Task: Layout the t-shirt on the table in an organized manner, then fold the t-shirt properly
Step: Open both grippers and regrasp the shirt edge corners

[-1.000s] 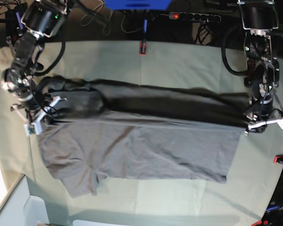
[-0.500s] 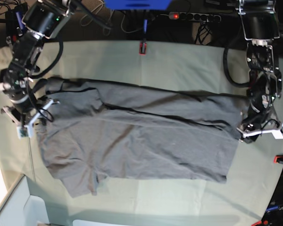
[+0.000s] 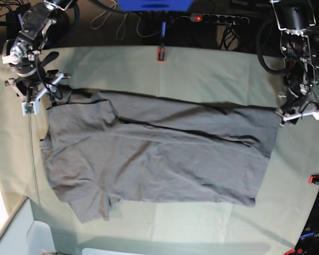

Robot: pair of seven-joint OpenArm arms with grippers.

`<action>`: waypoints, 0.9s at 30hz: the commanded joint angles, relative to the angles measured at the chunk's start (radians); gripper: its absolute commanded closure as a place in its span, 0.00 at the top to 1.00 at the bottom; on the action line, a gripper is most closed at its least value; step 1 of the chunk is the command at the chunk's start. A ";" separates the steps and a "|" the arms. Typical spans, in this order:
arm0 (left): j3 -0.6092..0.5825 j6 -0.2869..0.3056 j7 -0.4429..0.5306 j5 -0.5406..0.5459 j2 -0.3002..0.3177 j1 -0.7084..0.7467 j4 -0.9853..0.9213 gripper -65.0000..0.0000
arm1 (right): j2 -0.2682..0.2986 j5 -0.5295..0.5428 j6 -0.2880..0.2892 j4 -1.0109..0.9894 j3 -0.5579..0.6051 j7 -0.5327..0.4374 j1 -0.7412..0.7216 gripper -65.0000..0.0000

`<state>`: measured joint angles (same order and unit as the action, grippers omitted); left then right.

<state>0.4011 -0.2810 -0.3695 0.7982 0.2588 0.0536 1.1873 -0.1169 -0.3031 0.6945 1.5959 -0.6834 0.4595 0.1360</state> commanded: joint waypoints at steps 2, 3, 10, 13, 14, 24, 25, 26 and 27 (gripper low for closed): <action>0.000 0.009 0.011 0.000 0.014 -0.041 -0.011 0.52 | 0.003 0.011 0.004 -0.015 0.001 -0.014 -0.012 0.42; -0.001 0.009 0.011 0.000 0.010 -0.051 -0.020 0.52 | 0.003 0.011 0.004 -0.019 0.001 -0.015 -0.012 0.42; -0.078 0.009 0.011 0.000 0.012 -0.088 -0.039 0.52 | -0.005 0.011 0.004 0.073 0.000 -0.009 0.047 0.42; -0.098 0.009 0.011 0.000 0.007 -0.090 -0.039 0.52 | -0.027 0.011 0.004 0.085 0.000 -0.009 0.058 0.42; -0.098 0.009 0.011 0.000 0.006 -0.090 -0.039 0.52 | -0.028 0.011 0.004 0.082 0.000 -0.009 0.063 0.42; -0.124 0.009 0.013 0.002 0.012 -0.131 -0.169 0.12 | -0.039 0.012 0.004 0.062 0.017 -0.009 0.038 0.42; -0.124 0.009 0.013 0.002 0.012 -0.131 -0.171 0.06 | -0.037 0.012 0.004 0.051 0.023 -0.009 0.037 0.42; -0.126 0.009 0.013 0.002 0.012 -0.131 -0.171 0.00 | -0.037 0.012 0.004 0.042 0.024 -0.009 0.030 0.42; -0.126 0.009 0.013 0.002 0.012 -0.130 -0.171 0.00 | -0.036 0.012 0.004 0.028 0.024 -0.011 0.026 0.42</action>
<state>0.2775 -0.2646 -0.3275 0.7963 0.2657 -0.0731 1.0145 -0.1589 -0.2962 0.6949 1.6100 -0.6559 0.4641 0.1642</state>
